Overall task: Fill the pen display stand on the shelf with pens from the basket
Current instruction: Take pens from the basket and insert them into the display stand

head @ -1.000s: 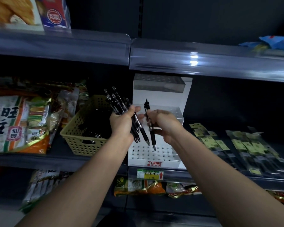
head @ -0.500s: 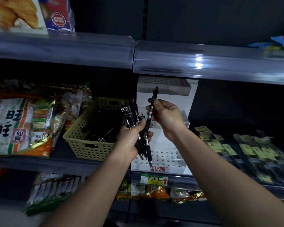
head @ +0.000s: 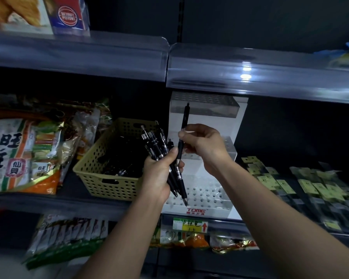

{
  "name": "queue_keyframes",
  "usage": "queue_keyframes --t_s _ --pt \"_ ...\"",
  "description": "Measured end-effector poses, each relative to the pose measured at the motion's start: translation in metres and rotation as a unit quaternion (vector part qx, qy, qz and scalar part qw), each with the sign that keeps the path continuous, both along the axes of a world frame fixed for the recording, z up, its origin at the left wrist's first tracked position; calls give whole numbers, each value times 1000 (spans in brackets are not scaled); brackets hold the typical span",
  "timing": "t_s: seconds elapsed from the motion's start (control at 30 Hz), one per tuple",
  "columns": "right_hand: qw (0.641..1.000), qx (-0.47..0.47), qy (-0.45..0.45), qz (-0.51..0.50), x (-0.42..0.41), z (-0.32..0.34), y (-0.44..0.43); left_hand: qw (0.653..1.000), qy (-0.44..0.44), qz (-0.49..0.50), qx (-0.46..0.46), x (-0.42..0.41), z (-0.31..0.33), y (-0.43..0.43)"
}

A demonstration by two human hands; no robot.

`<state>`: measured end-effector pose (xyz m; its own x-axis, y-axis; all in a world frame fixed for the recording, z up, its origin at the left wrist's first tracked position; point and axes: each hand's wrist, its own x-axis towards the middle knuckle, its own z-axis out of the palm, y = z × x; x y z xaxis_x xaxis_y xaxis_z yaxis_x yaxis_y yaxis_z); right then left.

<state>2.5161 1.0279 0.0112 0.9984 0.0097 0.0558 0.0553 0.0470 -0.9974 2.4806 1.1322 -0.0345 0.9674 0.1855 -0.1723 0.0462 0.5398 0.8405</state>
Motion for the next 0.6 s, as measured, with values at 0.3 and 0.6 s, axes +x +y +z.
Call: queue_keyframes --t_s 0.3,0.6 --pt "996 -35 -61 -59 20 22 3 1000 12 9 -21 -4 -10 2" --pt "981 -62 -127 -131 52 14 20 998 30 -2 -49 -6 -16 5"
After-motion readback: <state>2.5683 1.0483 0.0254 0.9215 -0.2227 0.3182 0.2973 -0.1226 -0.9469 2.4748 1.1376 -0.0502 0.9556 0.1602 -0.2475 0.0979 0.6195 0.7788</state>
